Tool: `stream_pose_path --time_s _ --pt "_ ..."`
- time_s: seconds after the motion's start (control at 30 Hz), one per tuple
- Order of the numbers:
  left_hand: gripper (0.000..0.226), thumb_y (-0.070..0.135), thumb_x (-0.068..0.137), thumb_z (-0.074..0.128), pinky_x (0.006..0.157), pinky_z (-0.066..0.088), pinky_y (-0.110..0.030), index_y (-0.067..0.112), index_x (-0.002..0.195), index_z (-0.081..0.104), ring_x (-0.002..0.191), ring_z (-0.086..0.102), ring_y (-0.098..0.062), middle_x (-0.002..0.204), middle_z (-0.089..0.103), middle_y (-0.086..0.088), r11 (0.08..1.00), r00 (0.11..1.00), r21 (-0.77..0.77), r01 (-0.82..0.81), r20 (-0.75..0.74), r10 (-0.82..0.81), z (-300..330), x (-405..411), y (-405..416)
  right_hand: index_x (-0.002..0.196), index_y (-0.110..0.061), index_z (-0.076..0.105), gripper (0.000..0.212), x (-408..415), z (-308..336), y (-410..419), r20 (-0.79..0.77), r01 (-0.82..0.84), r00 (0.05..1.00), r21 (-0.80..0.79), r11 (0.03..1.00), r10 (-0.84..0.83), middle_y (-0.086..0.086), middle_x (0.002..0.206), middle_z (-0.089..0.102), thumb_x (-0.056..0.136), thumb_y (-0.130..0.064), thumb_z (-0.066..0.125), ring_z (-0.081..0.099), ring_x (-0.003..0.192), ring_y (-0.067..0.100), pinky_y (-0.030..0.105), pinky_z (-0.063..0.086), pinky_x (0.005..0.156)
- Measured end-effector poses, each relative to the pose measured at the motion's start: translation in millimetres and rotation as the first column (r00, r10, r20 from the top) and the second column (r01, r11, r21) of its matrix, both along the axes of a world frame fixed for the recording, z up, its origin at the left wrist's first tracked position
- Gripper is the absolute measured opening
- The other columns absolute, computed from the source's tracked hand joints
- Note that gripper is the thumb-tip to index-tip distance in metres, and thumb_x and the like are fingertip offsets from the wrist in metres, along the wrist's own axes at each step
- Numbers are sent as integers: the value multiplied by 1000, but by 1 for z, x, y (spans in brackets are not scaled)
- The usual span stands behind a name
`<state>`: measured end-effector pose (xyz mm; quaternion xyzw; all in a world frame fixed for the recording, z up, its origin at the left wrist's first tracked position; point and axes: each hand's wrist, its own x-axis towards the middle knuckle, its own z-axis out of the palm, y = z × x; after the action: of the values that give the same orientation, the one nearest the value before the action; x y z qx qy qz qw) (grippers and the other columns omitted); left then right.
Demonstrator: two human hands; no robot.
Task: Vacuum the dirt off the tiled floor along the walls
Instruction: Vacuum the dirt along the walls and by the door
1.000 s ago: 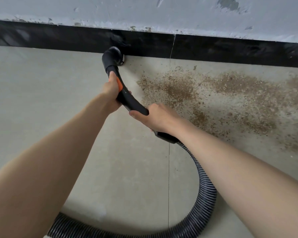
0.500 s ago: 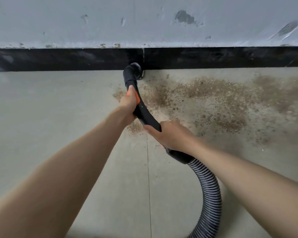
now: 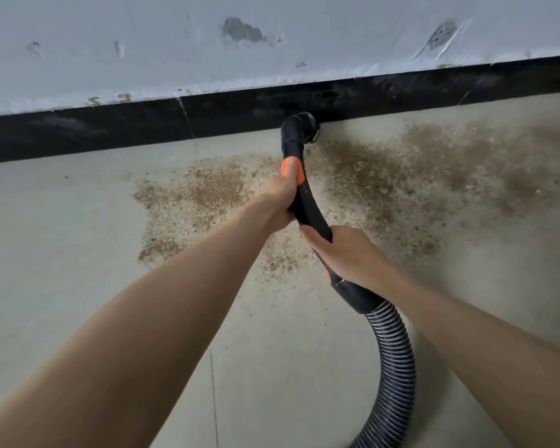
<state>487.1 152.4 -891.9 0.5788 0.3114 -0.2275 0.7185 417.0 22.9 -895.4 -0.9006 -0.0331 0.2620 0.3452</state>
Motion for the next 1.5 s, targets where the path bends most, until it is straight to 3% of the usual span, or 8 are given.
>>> stream_pose_path --time_s 0.27,0.43,0.7,0.8,1.0,1.27,1.37,1.5 --pt "52 46 99 38 70 49 -36 -1 121 44 78 55 -23 91 54 -10 996 996 -8 87 24 -87 8 12 -37 53 -14 53 68 8 -12 -28 12 107 994 13 994 -107 1 42 56 91 -68 39 53 38 13 32 47 53" --pt "49 46 99 36 69 49 -35 1 114 46 79 54 -23 89 53 -10 996 997 51 71 39 -73 6 13 -24 55 -11 54 68 9 -11 -14 14 79 997 30 996 -79 7 47 62 94 -65 38 59 45 21 28 47 51" --pt "48 50 97 38 90 52 -40 4 107 49 94 59 -28 92 57 -9 970 997 241 -43 68 27 -5 -4 17 58 -11 53 64 -5 -9 23 6 4 1000 65 998 -5 1 42 57 94 -63 40 59 41 17 26 47 46" --pt "44 47 97 38 83 52 -37 5 105 47 86 57 -25 86 55 -6 963 992 243 -118 74 103 -7 -15 41 63 -11 54 63 -10 -4 41 -6 -64 998 47 997 64 1 41 58 93 -65 39 64 47 21 37 57 58" --pt "37 45 95 42 58 48 -29 8 96 50 73 56 -19 81 55 -4 942 962 196 -273 49 269 -6 -35 96 65 -12 53 60 -13 6 86 15 -212 977 -31 977 213 0 44 58 95 -63 39 59 43 16 36 54 59" --pt "43 41 94 40 68 49 -32 5 114 52 88 58 -23 97 58 -7 852 873 193 -486 56 485 -3 -68 194 68 -15 53 63 -10 16 180 66 -434 892 -158 887 448 1 50 61 91 -71 37 61 46 20 36 55 61" --pt "34 41 92 39 64 46 -30 9 98 51 78 54 -19 85 53 -4 790 817 218 -573 77 571 -5 -83 233 71 -14 52 61 -11 19 218 71 -521 842 -156 839 536 5 57 65 91 -70 39 66 52 23 40 59 69" --pt "42 47 92 36 67 43 -30 11 106 53 79 52 -20 78 50 0 675 725 297 -675 96 682 -5 -96 283 74 -13 55 63 -17 25 272 82 -593 786 -183 784 613 4 59 67 91 -71 36 67 59 23 39 57 74"
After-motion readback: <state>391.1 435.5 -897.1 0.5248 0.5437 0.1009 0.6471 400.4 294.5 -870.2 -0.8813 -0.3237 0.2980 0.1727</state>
